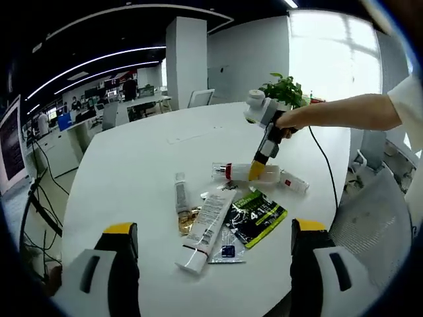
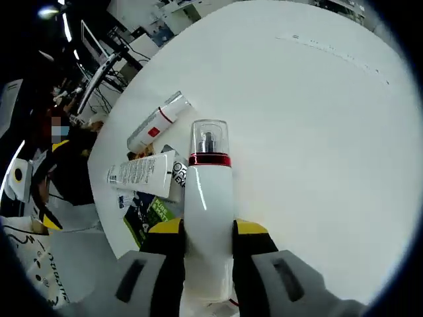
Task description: Arrange the skincare products in the storage area until every visible bottle or jar stands upright without overlapping.
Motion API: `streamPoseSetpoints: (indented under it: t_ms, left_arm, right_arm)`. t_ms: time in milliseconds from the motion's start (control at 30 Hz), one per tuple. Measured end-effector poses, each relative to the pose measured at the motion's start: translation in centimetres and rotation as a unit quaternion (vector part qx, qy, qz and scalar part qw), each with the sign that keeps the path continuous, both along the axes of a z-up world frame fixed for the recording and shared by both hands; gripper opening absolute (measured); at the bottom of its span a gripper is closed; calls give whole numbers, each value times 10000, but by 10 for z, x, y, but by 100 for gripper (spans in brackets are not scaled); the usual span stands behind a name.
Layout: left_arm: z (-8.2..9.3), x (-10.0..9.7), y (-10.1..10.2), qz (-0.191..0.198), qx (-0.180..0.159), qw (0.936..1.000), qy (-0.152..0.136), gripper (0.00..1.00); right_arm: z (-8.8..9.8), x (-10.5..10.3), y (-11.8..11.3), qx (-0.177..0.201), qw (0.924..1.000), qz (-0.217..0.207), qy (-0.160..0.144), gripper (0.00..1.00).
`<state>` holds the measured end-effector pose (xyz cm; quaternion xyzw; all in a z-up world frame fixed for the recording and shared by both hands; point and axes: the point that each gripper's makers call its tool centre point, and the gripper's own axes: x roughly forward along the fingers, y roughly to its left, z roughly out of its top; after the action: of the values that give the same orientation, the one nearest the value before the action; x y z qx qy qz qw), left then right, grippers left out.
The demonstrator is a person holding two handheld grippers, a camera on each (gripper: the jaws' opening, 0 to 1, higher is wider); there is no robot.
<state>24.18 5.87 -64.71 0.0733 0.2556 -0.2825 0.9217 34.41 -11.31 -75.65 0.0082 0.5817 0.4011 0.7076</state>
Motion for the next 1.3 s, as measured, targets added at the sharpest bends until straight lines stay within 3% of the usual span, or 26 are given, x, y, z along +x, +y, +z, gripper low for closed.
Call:
streamPoseSetpoints:
  t_ms: [133, 300, 400, 567, 867, 933, 1000, 1100, 1200, 1300]
  left_arm:
    - [-6, 5, -1, -269, 427, 9987, -112, 85]
    - [-5, 9, -13, -465, 144, 9988, -13, 84]
    - [-7, 13, -17, -691, 207, 9973, -100, 83]
    - [-13, 14, -27, -952, 131, 9954, 24, 83]
    - [-20, 21, -39, -999, -595, 9923, 429, 84]
    - [-19, 23, -42, -992, -771, 9908, 502, 84]
    - [-15, 23, -49, -969, -1186, 9862, 630, 84]
    - [-12, 27, -53, -997, -1415, 9833, 569, 85]
    - [-14, 25, -60, -888, -1705, 9777, 851, 84]
    - [-12, 29, -65, -916, -1912, 9737, 832, 82]
  right_arm:
    - [-3, -5, -2, 322, 9988, -315, 190, 25]
    - [0, -12, -2, 713, 9944, -676, 380, 25]
    - [2, -18, -1, 986, 9897, -885, 539, 25]
    - [4, -25, 3, 1331, 9821, -1141, 693, 25]
    - [19, -35, 12, 2213, 9569, -1657, 885, 25]
    - [22, -37, 13, 2297, 9549, -1684, 839, 25]
    - [25, -40, 16, 2357, 9542, -1667, 783, 26]
    - [30, -44, 19, 2447, 9531, -1641, 697, 26]
    - [36, -48, 25, 2574, 9507, -1631, 576, 26]
    - [43, -53, 31, 2747, 9466, -1604, 527, 26]
